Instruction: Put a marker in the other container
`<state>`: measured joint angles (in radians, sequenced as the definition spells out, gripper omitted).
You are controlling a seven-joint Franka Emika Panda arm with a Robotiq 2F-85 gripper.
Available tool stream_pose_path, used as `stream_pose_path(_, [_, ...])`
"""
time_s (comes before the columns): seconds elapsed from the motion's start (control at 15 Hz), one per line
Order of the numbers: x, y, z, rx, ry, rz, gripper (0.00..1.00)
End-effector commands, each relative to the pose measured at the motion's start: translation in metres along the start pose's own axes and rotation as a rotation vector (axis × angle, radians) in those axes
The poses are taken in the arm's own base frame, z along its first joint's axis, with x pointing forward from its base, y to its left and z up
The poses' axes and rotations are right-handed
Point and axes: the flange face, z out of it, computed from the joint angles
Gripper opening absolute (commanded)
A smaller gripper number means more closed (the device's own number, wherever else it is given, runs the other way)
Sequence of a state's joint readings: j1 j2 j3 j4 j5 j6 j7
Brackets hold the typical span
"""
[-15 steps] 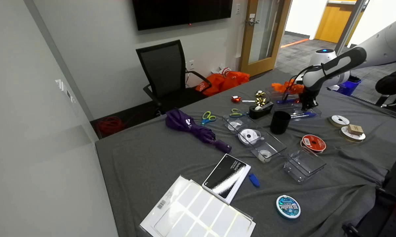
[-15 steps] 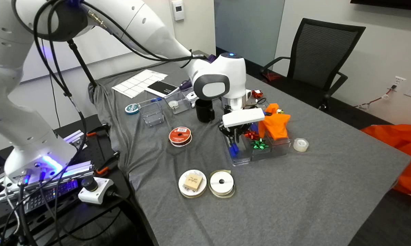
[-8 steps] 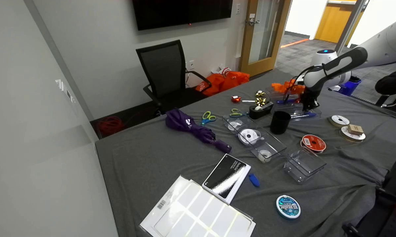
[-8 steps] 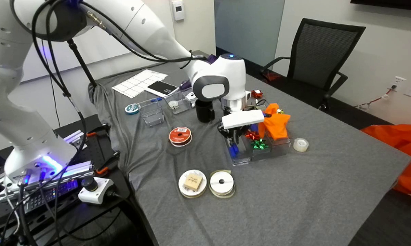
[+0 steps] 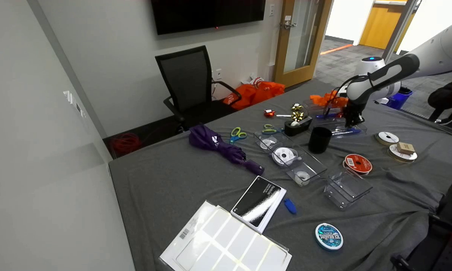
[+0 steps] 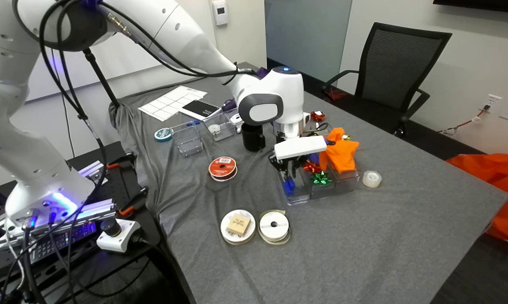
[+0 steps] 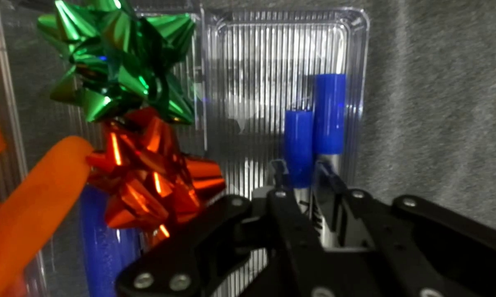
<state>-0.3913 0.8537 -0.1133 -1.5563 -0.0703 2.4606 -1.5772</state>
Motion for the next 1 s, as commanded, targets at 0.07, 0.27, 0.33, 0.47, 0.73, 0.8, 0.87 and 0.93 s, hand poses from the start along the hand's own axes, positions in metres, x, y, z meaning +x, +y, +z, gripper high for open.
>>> stream_pose_path(0.07, [-0.002,-0.001,0.004,-0.002,-0.006,-0.007,0.34])
stream_pose_path(0.27, [-0.001,0.0,0.009,-0.003,-0.012,-0.001,0.05])
stream_pose_path(0.33, [0.0,0.0,0.011,-0.003,-0.015,0.001,0.02])
stream_pose_path(0.47, [0.0,0.003,0.011,-0.009,-0.019,0.008,0.03])
stream_pose_path(0.73, [0.001,0.008,0.015,-0.019,-0.031,0.03,0.36])
stream_pose_path(0.8, [0.001,0.01,0.015,-0.021,-0.034,0.034,0.45])
stream_pose_path(0.87, [0.001,0.011,0.018,-0.021,-0.037,0.038,0.51])
stream_pose_path(0.93, [0.001,0.011,0.02,-0.022,-0.04,0.042,0.5])
